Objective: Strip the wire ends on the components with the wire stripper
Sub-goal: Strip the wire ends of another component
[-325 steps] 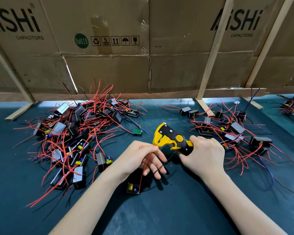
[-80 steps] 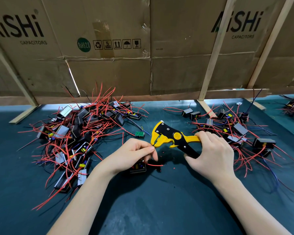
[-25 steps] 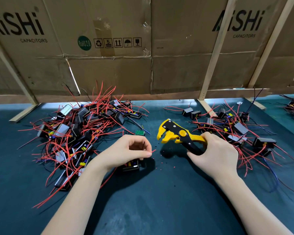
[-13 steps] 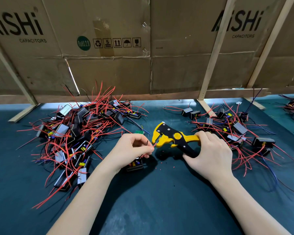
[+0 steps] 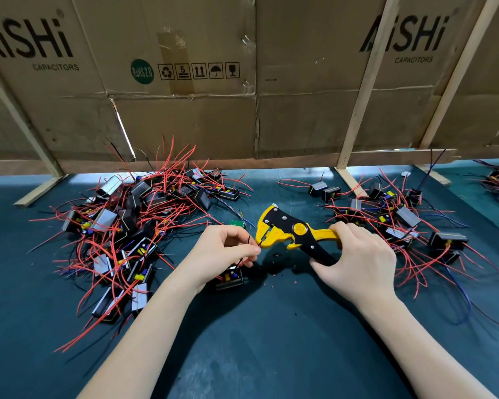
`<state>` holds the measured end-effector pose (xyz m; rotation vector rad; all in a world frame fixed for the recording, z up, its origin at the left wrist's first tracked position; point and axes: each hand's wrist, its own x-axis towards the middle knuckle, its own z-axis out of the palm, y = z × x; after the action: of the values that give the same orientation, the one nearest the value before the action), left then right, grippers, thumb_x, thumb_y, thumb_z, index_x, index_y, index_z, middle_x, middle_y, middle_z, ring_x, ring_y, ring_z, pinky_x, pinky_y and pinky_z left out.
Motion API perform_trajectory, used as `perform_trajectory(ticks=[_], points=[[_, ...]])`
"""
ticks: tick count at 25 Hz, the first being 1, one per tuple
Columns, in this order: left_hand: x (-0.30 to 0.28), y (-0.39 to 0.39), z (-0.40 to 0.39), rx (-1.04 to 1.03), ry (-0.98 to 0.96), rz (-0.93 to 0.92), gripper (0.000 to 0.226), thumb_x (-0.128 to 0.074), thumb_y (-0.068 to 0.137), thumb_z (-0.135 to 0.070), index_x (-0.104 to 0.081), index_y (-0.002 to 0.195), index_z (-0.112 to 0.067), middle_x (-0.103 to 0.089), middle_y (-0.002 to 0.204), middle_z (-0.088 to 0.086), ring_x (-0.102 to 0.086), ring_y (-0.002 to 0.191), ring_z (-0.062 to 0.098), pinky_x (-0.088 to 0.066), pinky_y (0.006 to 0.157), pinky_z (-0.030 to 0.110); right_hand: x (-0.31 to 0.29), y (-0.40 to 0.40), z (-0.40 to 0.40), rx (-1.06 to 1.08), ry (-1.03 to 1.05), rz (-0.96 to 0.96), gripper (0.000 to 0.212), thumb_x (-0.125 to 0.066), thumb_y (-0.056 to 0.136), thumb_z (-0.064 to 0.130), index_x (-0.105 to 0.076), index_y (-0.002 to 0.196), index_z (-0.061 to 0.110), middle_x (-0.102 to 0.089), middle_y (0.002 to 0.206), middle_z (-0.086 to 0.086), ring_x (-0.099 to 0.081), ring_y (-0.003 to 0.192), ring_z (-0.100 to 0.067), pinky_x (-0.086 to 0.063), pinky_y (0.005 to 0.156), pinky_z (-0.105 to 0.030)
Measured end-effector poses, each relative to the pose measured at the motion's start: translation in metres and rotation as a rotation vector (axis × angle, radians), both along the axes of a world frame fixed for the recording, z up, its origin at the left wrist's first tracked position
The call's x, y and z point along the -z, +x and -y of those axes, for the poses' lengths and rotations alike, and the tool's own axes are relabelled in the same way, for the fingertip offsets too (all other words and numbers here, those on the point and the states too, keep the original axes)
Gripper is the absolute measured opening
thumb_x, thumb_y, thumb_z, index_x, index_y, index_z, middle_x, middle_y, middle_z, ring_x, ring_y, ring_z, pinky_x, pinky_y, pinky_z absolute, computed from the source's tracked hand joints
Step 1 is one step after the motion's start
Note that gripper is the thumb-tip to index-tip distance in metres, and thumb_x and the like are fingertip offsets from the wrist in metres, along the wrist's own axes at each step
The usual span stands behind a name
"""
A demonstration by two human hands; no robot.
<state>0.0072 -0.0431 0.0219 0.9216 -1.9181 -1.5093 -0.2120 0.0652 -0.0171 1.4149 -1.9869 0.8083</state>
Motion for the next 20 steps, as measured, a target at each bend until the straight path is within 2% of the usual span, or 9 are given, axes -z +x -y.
perform_trajectory(ticks=[5,11,15,17,20], points=[[-0.0002,-0.0002,0.0006,-0.007,-0.002,0.017,0.016,-0.07,0.084,0.001,-0.069,0.071,-0.009,-0.067,0.063,0.005,-0.061,0.057,0.015,-0.046,0.06,0.021,-0.0022,0.002,-0.0005,-0.017,-0.02,0.011,0.045,-0.07,0.051,0.049,-0.063,0.078,0.013,-0.059,0.066,0.001,-0.06,0.063,-0.029,-0.043,0.056,-0.031],[0.0002,0.0022,0.0015,0.005,-0.007,0.021,0.015,-0.07,0.083,0.001,-0.069,0.071,-0.008,-0.066,0.063,0.006,-0.06,0.057,0.015,-0.046,0.067,0.03,-0.0023,0.0027,-0.0005,-0.013,-0.023,0.022,0.041,-0.07,0.052,0.051,-0.063,0.07,0.015,-0.058,0.059,0.002,-0.059,0.055,-0.028,-0.038,0.052,-0.025],[-0.0009,0.0029,0.0027,0.017,-0.014,0.012,0.015,-0.071,0.083,0.0,-0.07,0.07,-0.008,-0.066,0.063,0.007,-0.06,0.057,0.015,-0.048,0.063,0.024,-0.0018,0.002,0.0002,-0.038,-0.073,0.01,0.042,-0.055,0.063,0.054,-0.059,0.059,0.013,-0.053,0.048,0.0,-0.055,0.043,-0.029,-0.036,0.045,-0.026],[-0.0016,0.0039,0.0029,0.027,-0.008,-0.022,0.017,-0.071,0.083,0.001,-0.07,0.07,-0.009,-0.066,0.064,0.008,-0.059,0.058,0.015,-0.049,0.061,0.022,-0.0006,0.002,-0.0004,-0.03,-0.09,0.014,0.042,-0.056,0.063,0.055,-0.059,0.057,0.014,-0.053,0.047,0.0,-0.055,0.041,-0.028,-0.033,0.045,-0.025],[-0.0022,0.0055,0.0046,0.026,-0.011,-0.022,0.014,-0.071,0.083,0.0,-0.07,0.071,-0.008,-0.066,0.065,0.009,-0.059,0.058,0.015,-0.05,0.065,0.027,0.0004,0.0034,0.0009,-0.015,-0.053,0.04,0.037,-0.068,0.055,0.051,-0.062,0.057,0.015,-0.055,0.047,-0.001,-0.057,0.043,-0.029,-0.035,0.047,-0.025]])
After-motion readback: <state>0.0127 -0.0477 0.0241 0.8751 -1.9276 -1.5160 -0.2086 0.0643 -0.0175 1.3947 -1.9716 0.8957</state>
